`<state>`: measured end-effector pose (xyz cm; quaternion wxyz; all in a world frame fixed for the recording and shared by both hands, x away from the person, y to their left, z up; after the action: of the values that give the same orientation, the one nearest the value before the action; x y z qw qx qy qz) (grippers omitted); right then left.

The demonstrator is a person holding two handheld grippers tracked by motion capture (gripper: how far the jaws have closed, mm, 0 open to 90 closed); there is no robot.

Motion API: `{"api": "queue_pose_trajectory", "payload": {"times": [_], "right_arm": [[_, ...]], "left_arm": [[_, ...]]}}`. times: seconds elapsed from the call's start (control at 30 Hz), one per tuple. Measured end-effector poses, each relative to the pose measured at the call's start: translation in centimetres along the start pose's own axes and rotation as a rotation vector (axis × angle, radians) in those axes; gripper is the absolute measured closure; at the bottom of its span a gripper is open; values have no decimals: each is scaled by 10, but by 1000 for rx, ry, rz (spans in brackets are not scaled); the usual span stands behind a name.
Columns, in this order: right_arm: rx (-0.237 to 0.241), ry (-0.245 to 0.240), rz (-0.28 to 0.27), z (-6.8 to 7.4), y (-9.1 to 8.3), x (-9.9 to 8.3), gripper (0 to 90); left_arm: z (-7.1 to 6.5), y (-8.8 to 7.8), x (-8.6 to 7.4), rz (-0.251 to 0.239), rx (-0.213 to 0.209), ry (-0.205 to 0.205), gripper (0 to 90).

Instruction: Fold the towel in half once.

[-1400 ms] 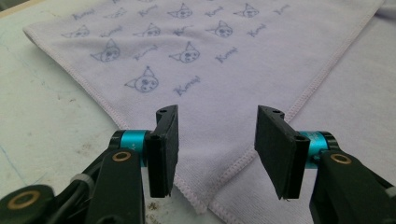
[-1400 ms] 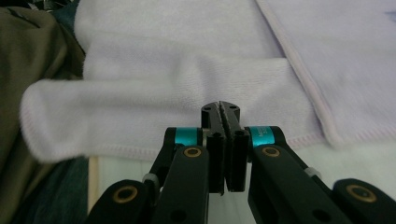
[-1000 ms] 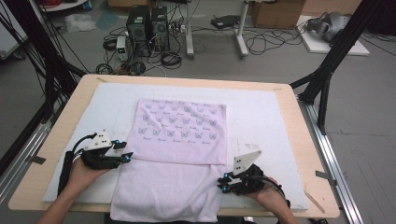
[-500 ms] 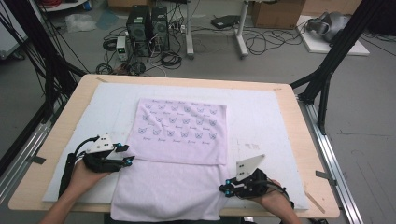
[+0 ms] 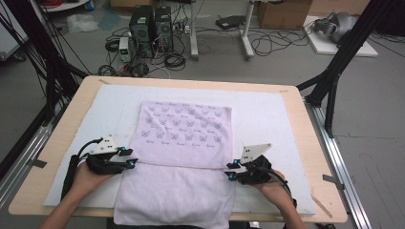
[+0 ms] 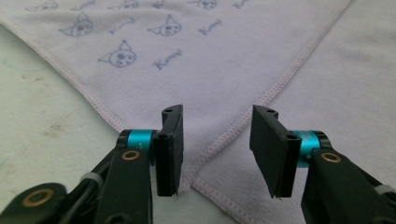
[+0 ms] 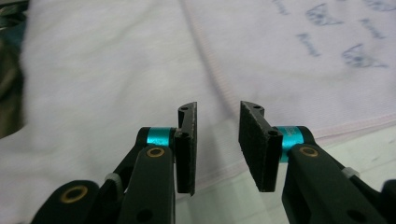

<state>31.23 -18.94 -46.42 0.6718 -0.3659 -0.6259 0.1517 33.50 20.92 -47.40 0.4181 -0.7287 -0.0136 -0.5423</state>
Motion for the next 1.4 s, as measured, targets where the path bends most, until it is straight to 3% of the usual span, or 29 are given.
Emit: {"api": "queue_pose_trajectory", "payload": {"times": [0.13,0.27,0.33,0.47,0.73,1.1,1.4], "right_arm": [[-9,22,-15,-14,11,2,645],[-16,24,9,-21,23,2,626],[-25,10,21,-23,27,1,677],[-4,38,17,-26,27,0,826],[8,51,-38,-28,14,10,846],[1,20,-78,-23,-1,21,847],[12,-25,-83,-5,-15,26,848]], "left_arm": [[1,9,1,23,-10,8,570],[1,16,0,46,-18,12,666],[2,16,1,49,-12,7,748],[3,14,2,51,-8,12,837],[2,3,10,17,-4,11,851],[-5,-17,17,-34,0,15,844],[-15,-34,10,-39,13,20,853]]}}
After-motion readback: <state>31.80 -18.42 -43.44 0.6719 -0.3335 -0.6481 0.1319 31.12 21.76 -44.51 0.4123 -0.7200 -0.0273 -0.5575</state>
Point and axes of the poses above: each handheld gripper's, and its own axes: y roughly forward along the jaws, x roughly out of its top, z roughly to its left, the point moved 6 cm from there along y, roughly forward along the jaws, and after that the axes turned 5 degrees about -y, right-handed, at the moved point
